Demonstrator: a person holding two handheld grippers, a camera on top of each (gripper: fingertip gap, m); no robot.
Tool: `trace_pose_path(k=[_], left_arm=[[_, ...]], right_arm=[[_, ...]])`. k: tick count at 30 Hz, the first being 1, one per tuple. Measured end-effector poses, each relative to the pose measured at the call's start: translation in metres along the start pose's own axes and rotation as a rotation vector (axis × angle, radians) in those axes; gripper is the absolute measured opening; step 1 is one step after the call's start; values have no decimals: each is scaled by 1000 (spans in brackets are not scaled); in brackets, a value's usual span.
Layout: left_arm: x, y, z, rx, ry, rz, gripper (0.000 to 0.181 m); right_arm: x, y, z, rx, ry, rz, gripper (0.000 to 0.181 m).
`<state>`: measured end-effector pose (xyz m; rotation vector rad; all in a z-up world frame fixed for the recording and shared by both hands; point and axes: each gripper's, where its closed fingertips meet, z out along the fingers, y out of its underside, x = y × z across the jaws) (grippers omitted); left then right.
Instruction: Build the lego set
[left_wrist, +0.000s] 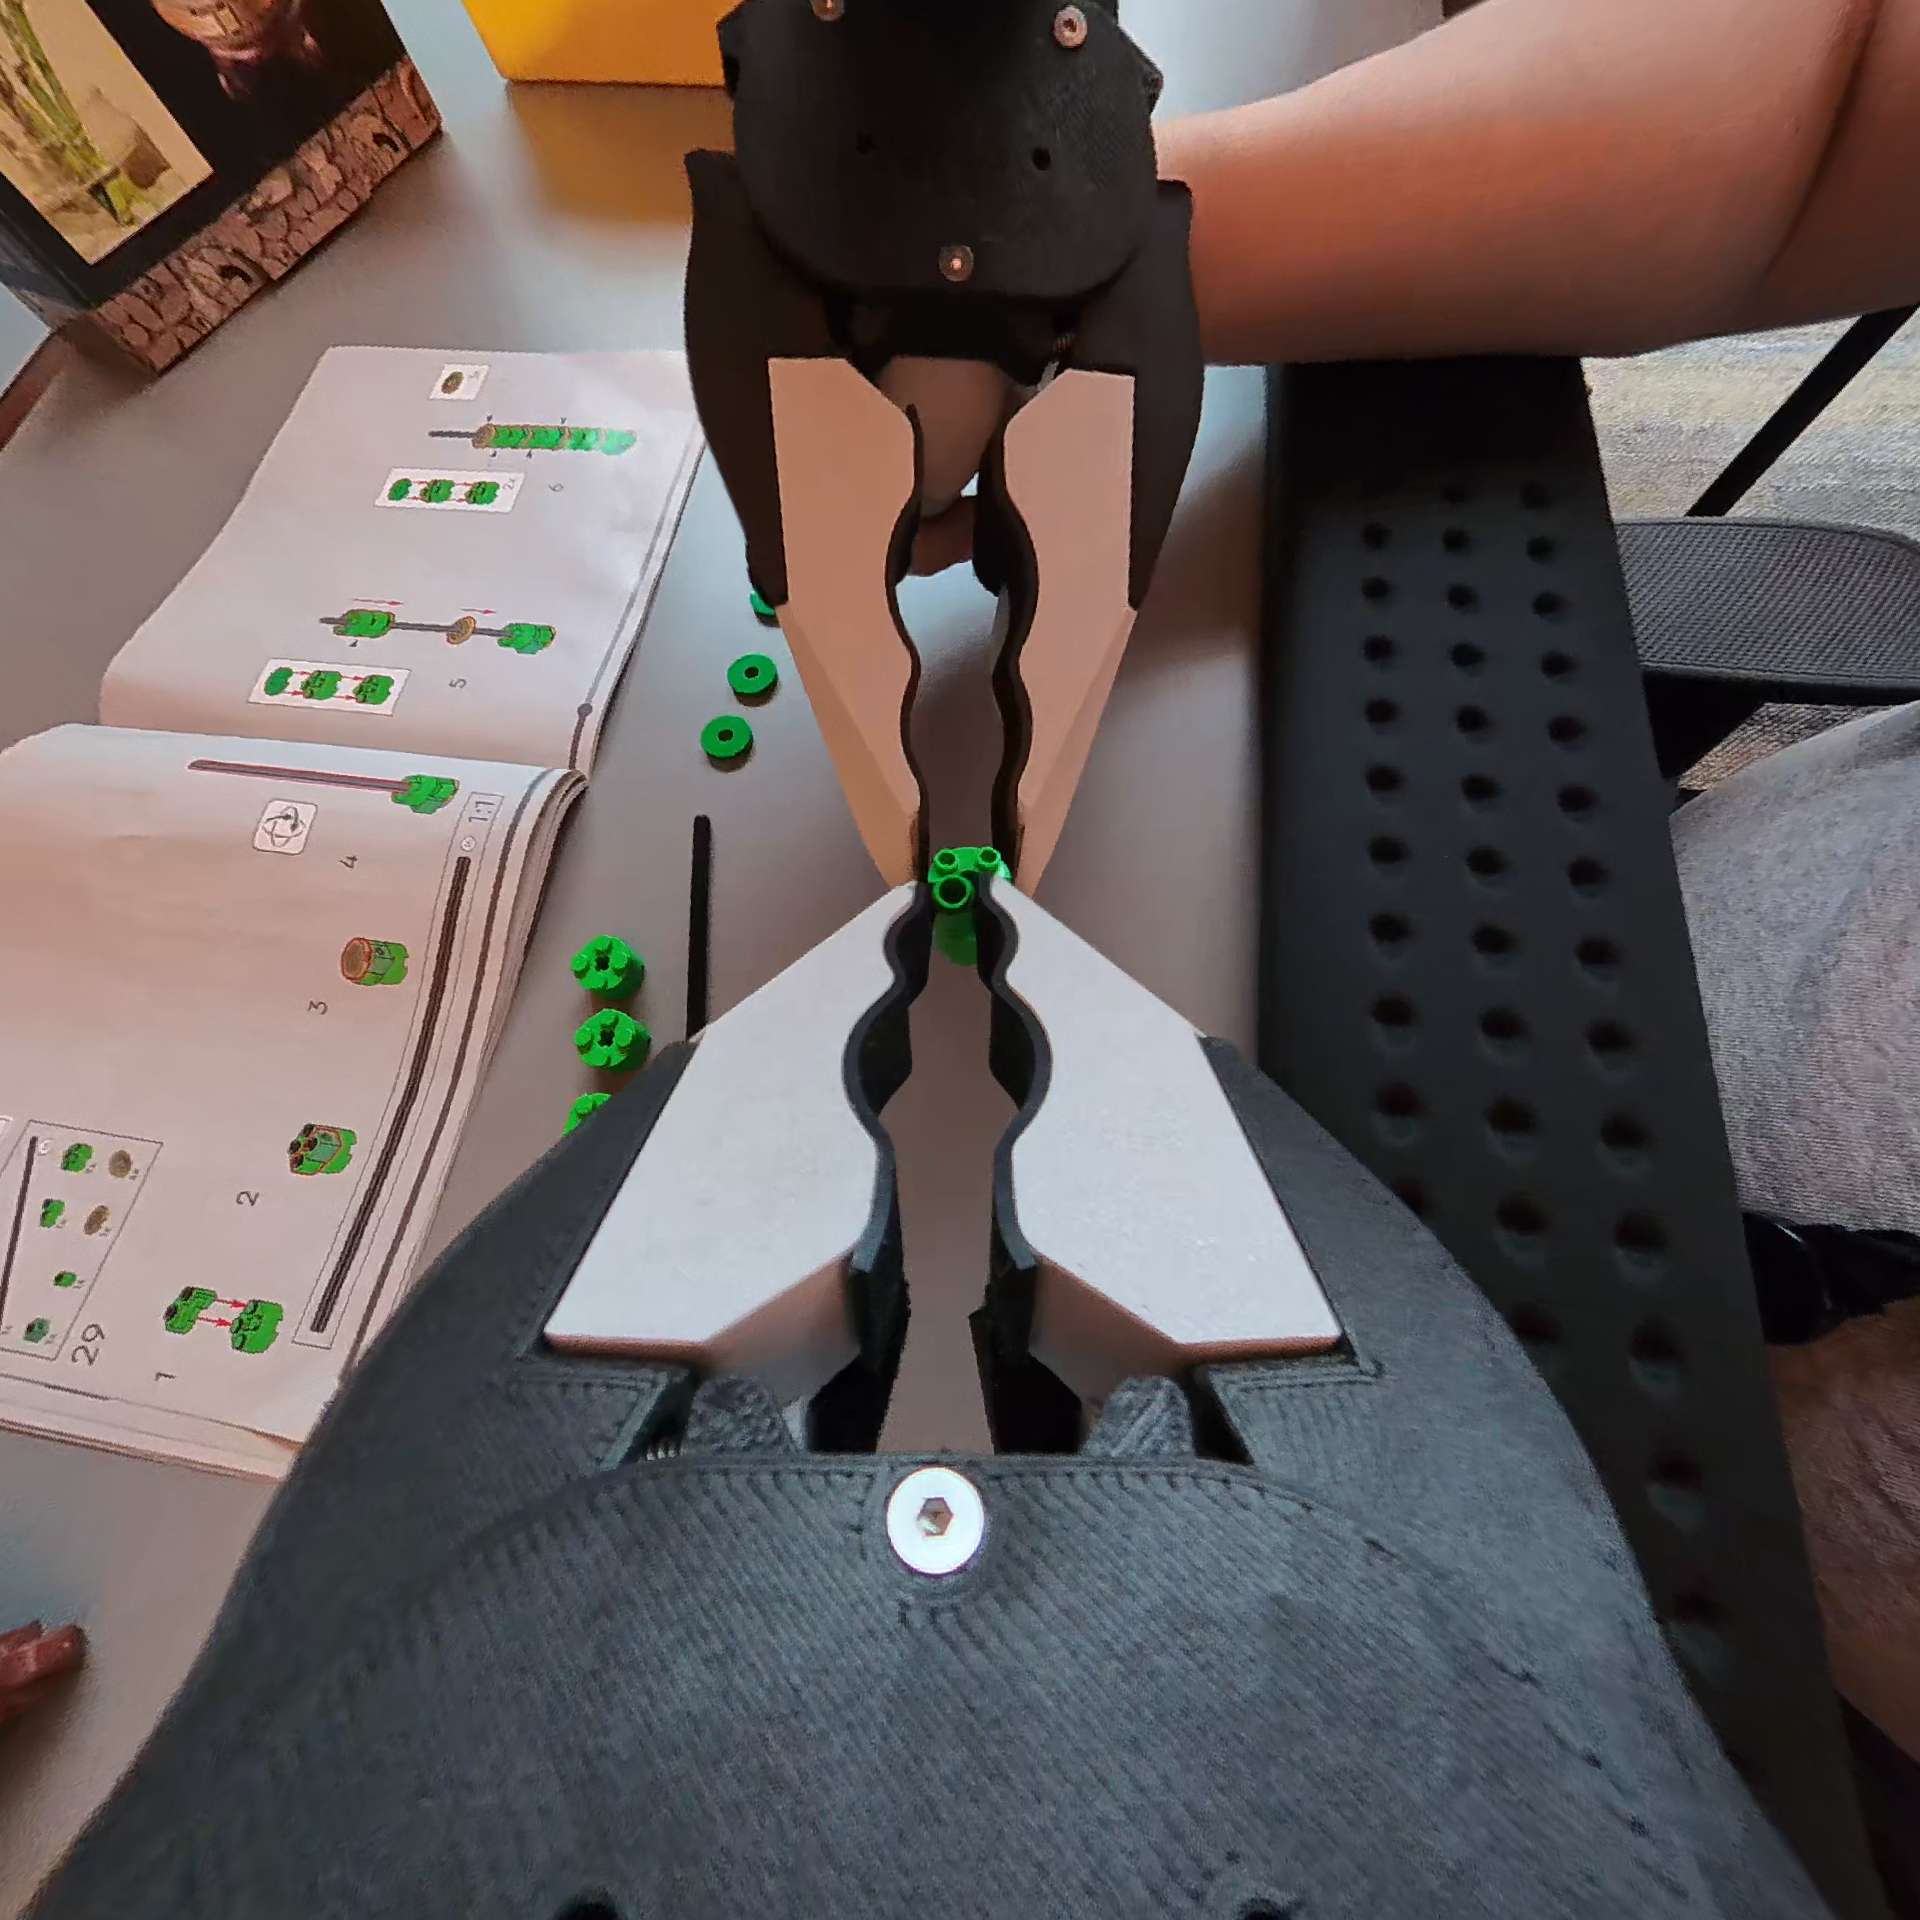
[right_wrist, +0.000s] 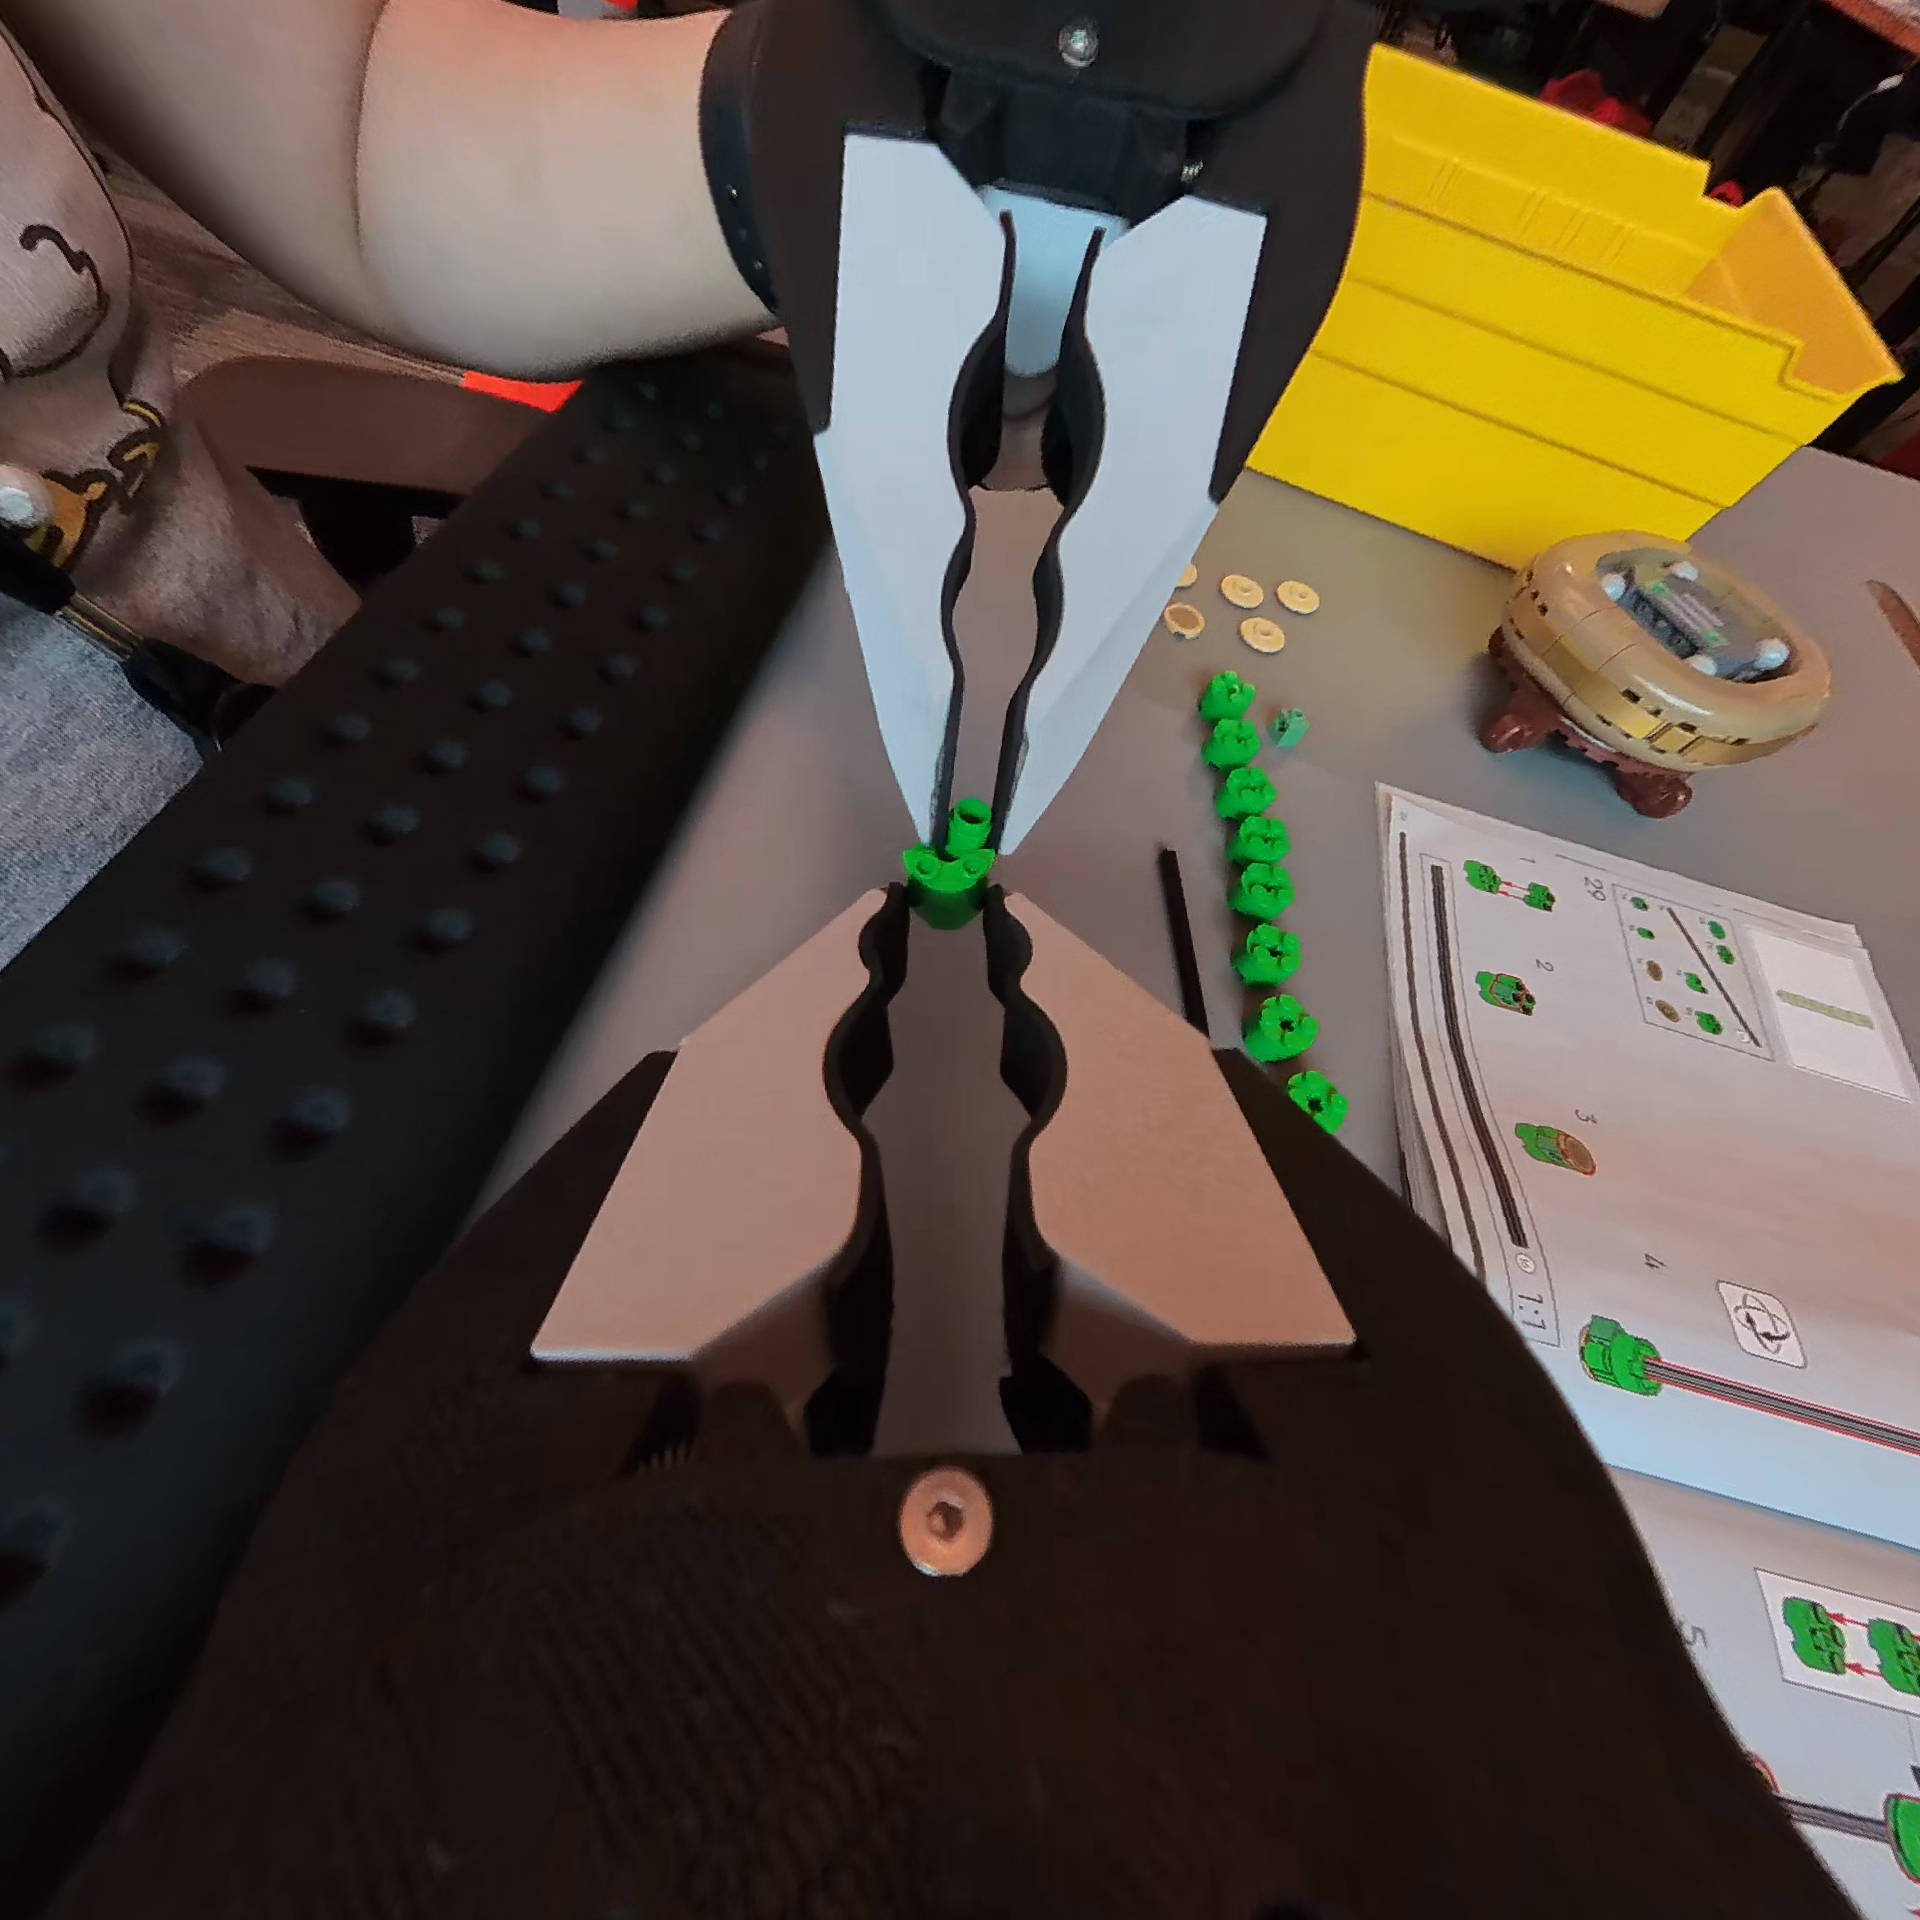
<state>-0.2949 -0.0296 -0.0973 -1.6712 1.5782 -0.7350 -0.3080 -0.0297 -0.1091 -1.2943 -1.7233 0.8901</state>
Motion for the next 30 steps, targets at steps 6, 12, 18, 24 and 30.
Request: trace_pose_path(k=[6,12,18,24,30], left_arm=[[-2,-8,-2,-6,-2,13,6],[-5,-11,-3,14,3,-15,10],[-5,-10,-6,34,2,-35,18],[-9,-13,-16,105,22,-126,21],[-13,-20,-34,255,69,-331,30]], right_arm=[[3,-6,-4,46,5,21,13],[4,-11,-8,79,-4,47,13],[3,-5,-5,53,-20,83,13],[3,-5,-5,56,-30,115,13],[10,-11,-10,66,40,62,13]])
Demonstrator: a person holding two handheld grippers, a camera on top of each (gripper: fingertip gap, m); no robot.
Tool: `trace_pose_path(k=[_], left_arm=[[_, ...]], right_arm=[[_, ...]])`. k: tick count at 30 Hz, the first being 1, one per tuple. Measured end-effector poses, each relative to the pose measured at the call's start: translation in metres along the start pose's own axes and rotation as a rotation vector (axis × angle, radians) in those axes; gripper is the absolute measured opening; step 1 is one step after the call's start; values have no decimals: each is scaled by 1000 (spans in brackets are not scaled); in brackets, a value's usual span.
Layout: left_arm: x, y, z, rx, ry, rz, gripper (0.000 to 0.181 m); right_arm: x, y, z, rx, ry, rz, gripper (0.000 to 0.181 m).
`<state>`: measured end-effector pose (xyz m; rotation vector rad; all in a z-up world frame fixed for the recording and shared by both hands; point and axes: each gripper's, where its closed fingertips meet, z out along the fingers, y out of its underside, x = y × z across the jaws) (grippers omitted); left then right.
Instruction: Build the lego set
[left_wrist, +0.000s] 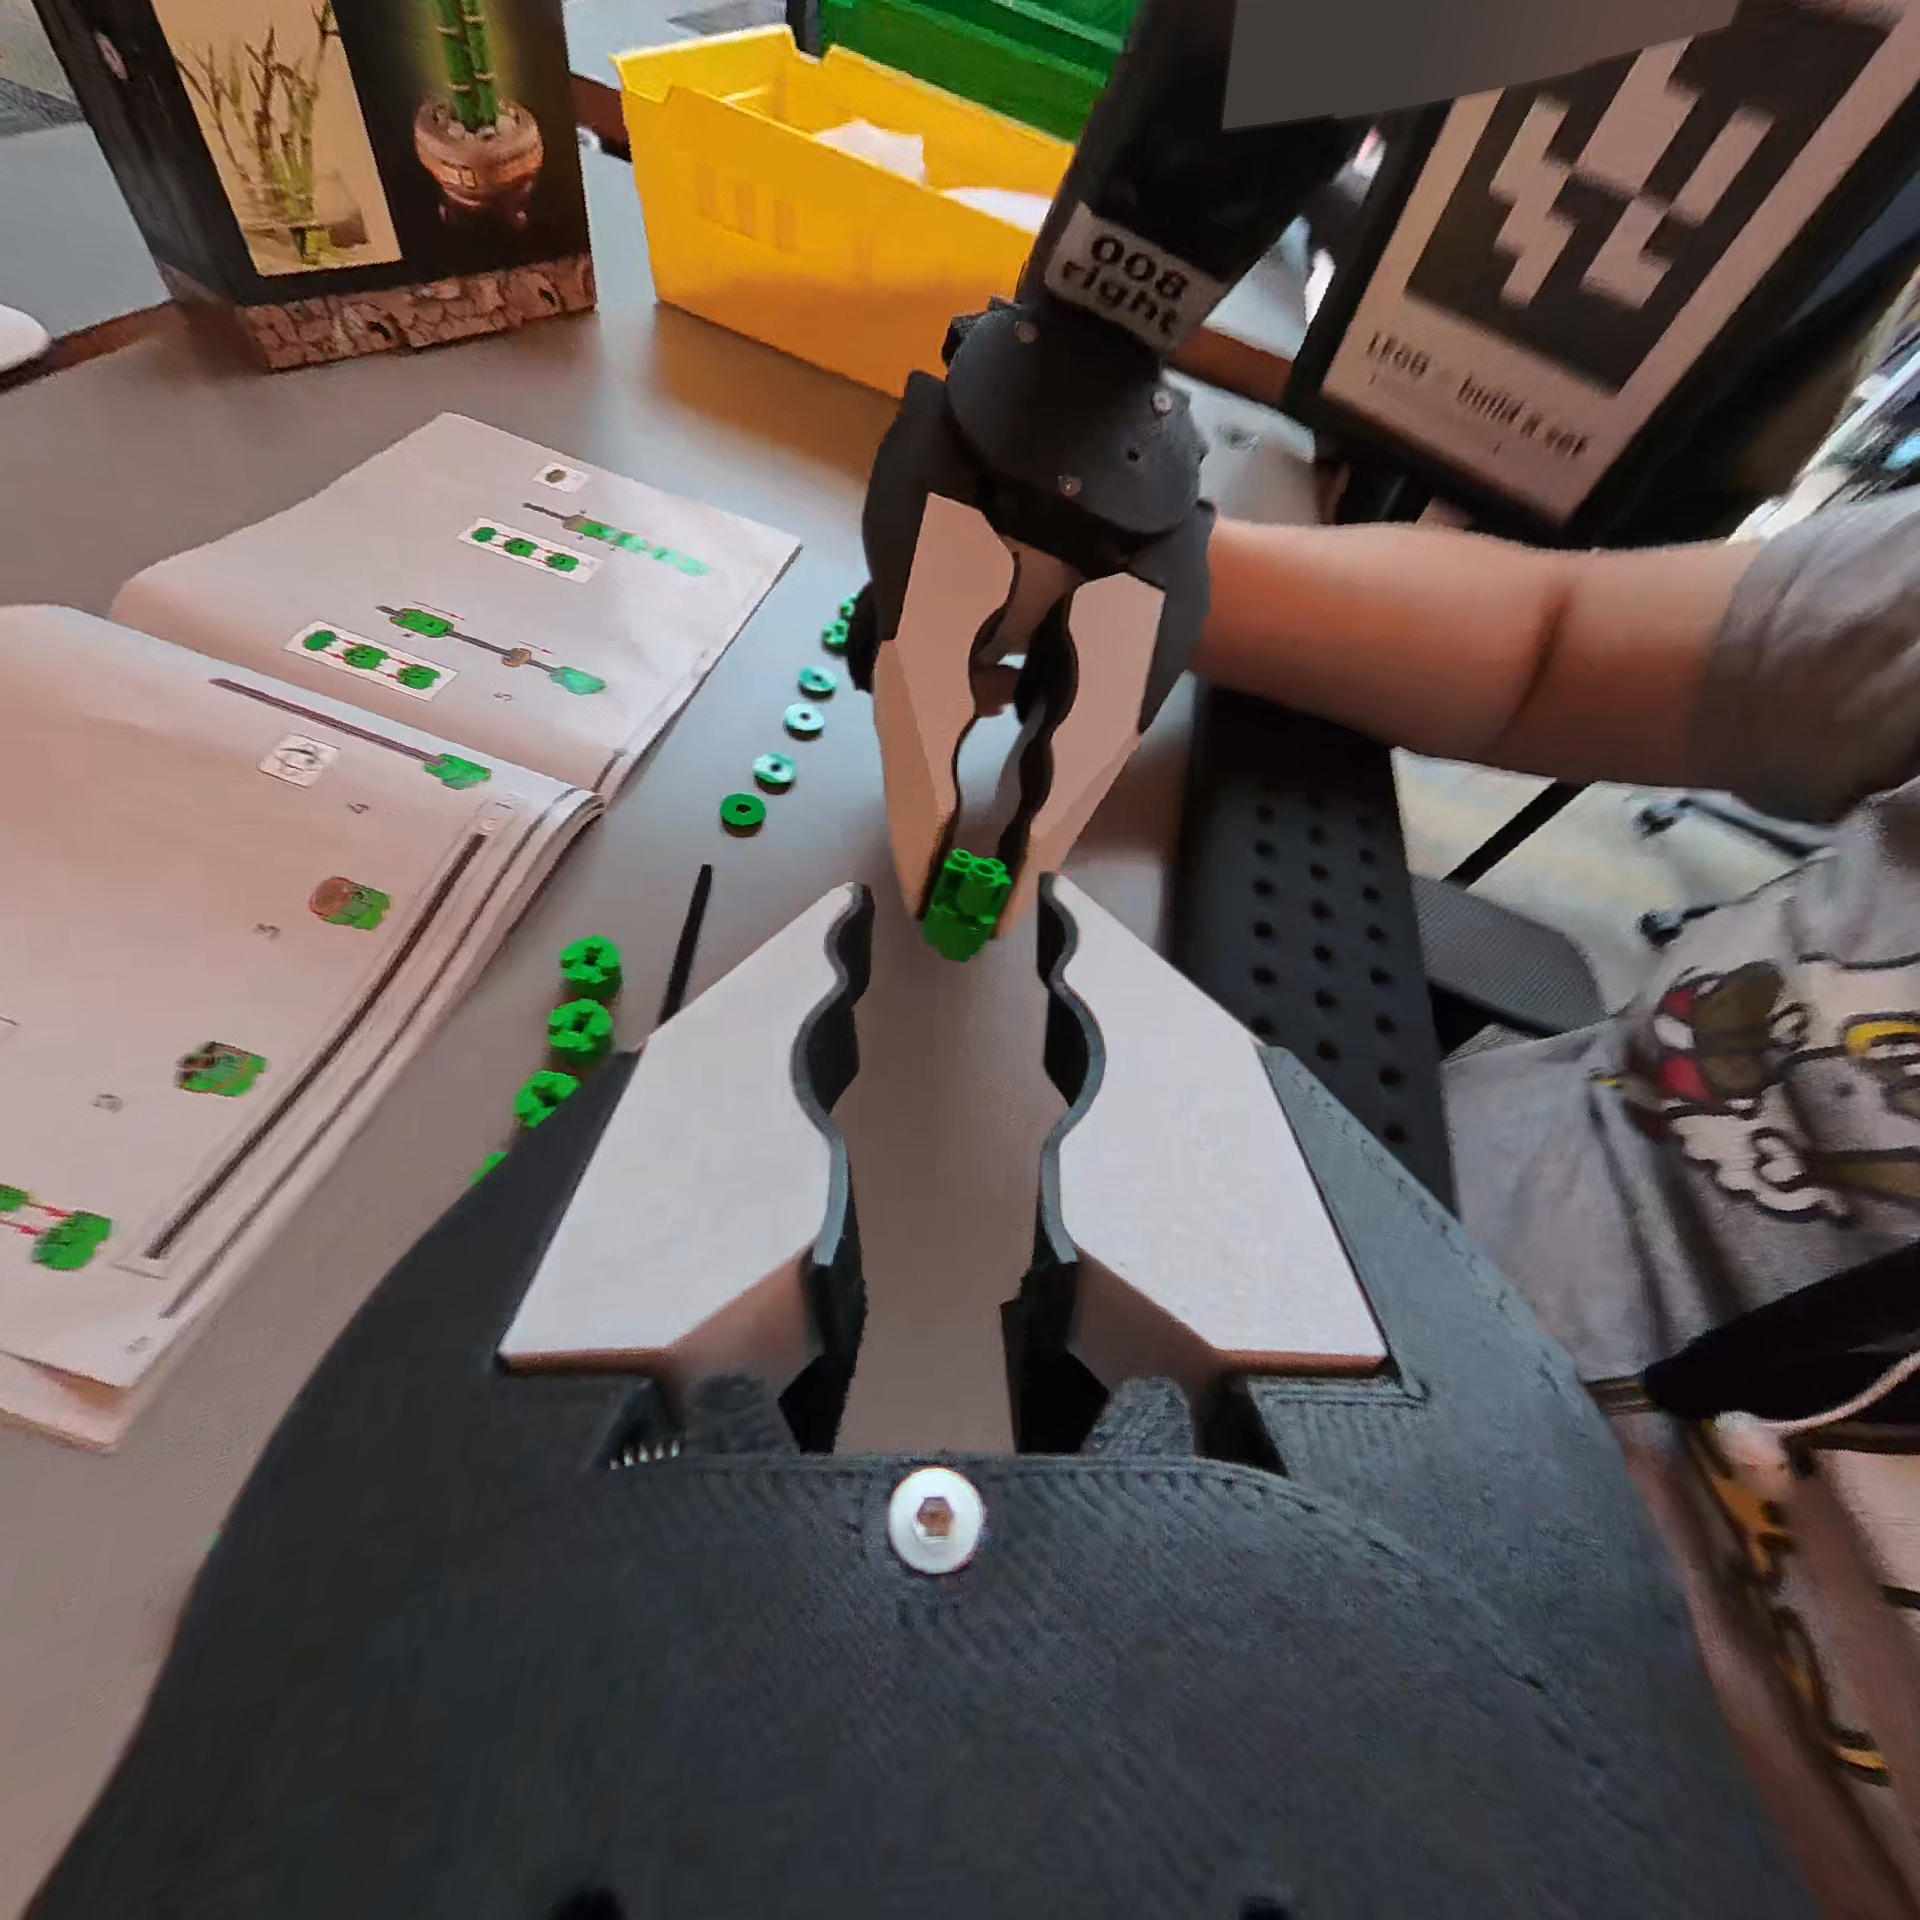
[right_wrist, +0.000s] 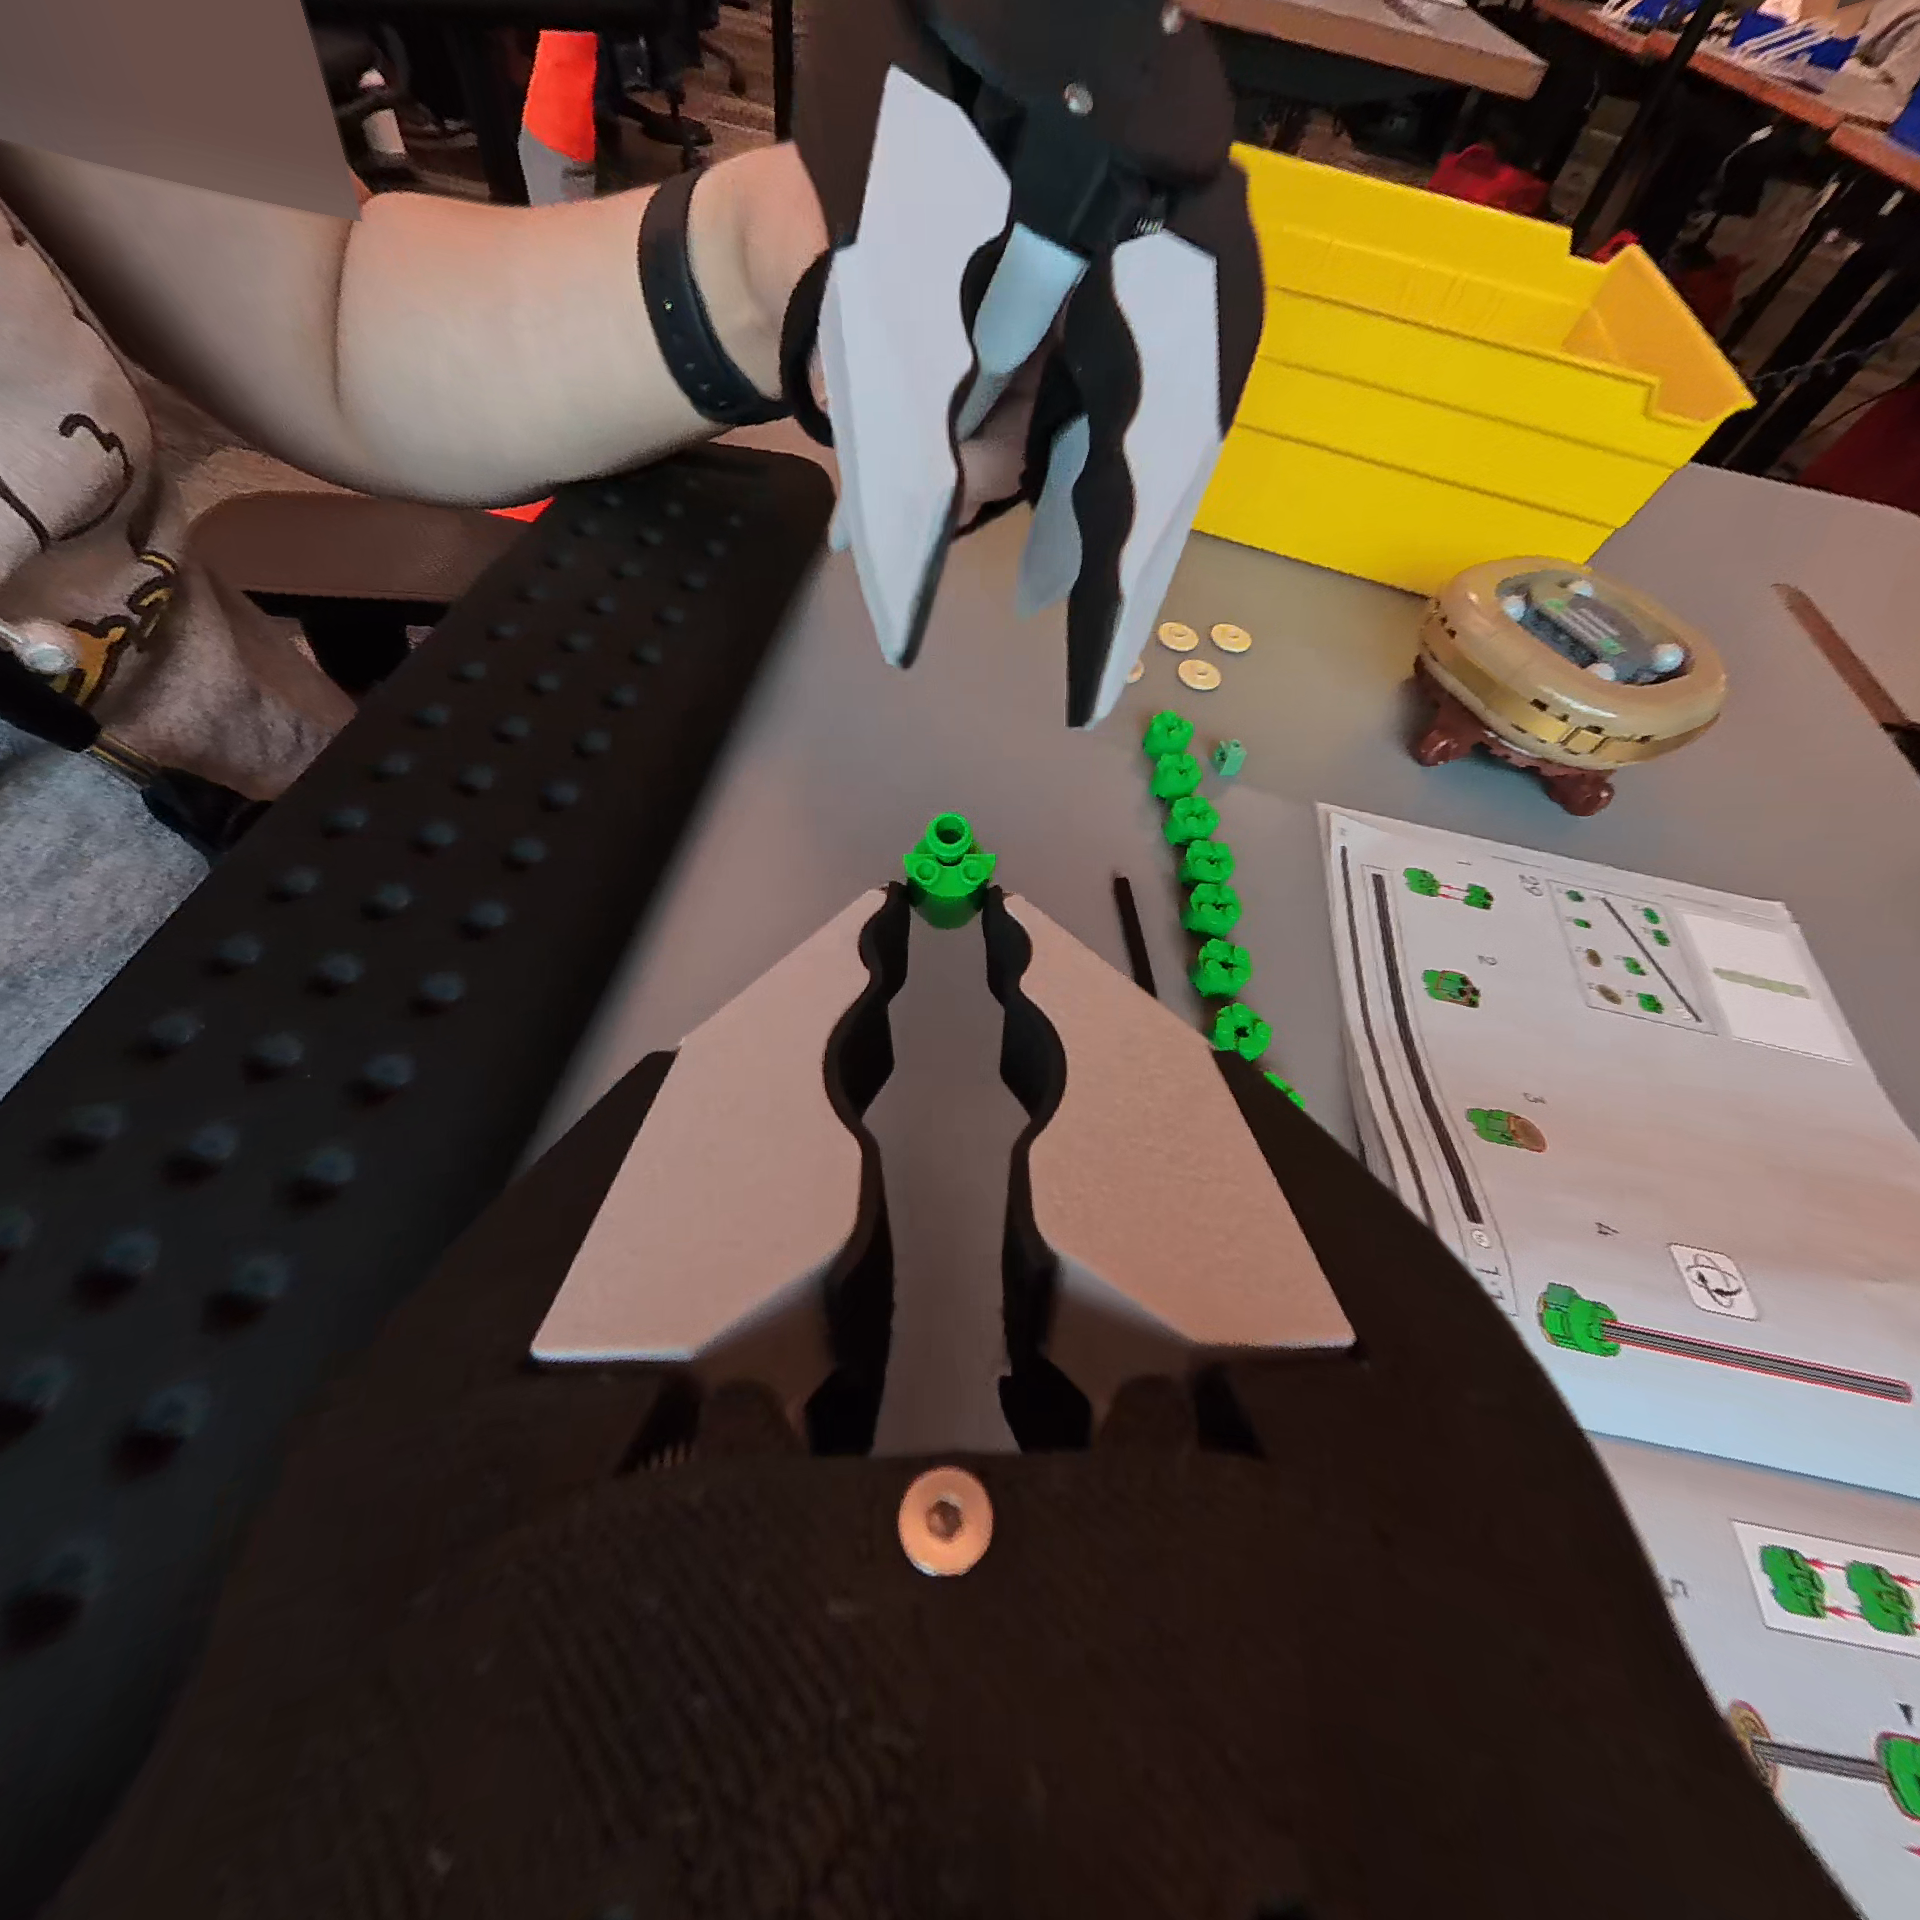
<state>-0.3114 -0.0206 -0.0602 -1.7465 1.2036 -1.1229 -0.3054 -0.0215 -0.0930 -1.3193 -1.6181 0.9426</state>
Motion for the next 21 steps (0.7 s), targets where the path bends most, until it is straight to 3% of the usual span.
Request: trace_pose_path(k=[3,7,21], left_arm=[[0,4,1,24,-31,25,29],[-1,8,7,-22,-188,273,20],[4,14,14,-73,-152,380,11]], right_arm=[[3,0,0,-17,30,-5,13],[4,5,3,-60,51,-27,13],[-2,5,7,-85,41,-61,13]])
